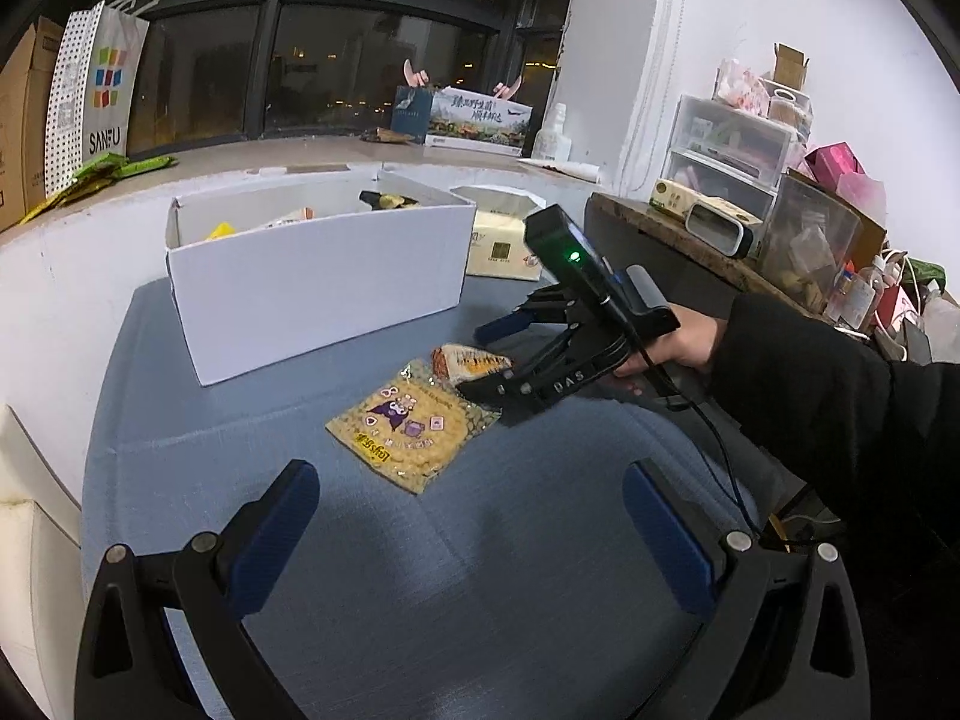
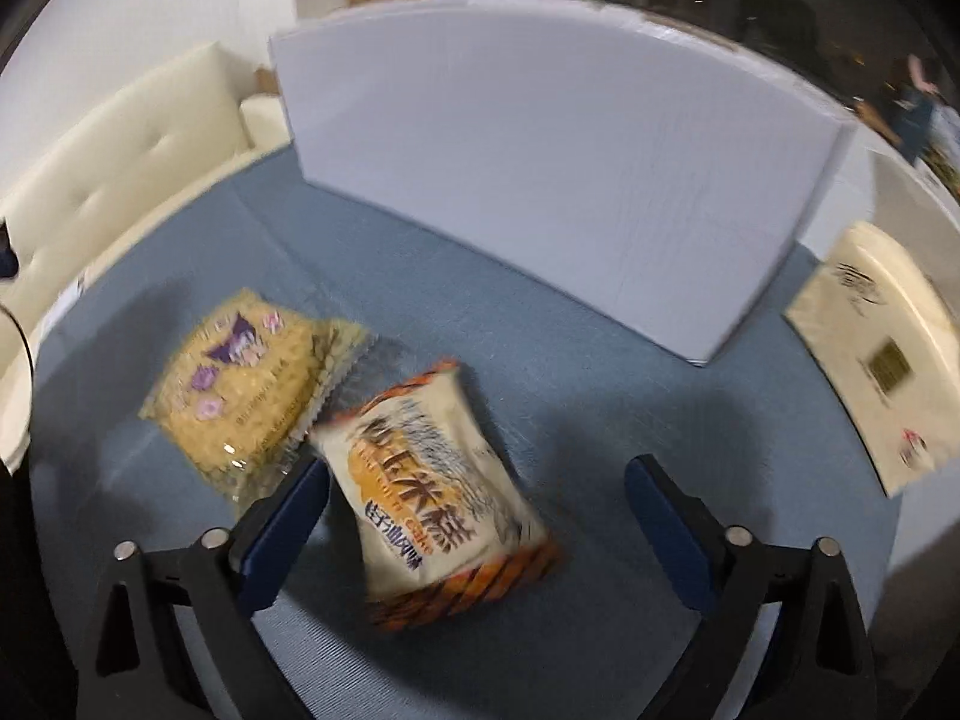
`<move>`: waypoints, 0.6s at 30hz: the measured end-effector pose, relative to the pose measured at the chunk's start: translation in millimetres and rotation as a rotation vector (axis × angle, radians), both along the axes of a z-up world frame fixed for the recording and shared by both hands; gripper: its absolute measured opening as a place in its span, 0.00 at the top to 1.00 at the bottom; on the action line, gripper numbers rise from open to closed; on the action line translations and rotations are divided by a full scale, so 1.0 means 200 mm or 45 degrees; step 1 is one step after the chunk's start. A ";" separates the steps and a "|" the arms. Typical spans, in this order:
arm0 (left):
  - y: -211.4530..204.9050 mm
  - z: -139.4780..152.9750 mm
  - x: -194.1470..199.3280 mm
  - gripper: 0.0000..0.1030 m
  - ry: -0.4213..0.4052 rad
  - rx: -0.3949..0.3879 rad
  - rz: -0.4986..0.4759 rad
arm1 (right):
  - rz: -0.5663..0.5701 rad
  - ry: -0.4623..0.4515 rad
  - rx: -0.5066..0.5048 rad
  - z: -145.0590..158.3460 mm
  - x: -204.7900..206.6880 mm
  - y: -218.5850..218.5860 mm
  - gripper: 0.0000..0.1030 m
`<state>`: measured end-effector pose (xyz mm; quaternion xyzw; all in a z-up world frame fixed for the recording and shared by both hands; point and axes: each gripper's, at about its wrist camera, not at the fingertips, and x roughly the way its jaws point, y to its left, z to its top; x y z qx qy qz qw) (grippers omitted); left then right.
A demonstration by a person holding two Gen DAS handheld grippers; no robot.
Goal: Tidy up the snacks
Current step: 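Grasp the orange-white cake pack with right tool while left tool grasps Lay's cracker bag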
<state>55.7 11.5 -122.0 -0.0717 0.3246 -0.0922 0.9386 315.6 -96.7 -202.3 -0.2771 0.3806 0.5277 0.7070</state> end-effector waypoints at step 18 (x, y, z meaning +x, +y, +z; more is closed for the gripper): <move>0.01 -0.20 0.48 0.00 0.132 0.207 -0.285 | -0.263 0.069 0.359 0.29 -0.36 -0.46 0.57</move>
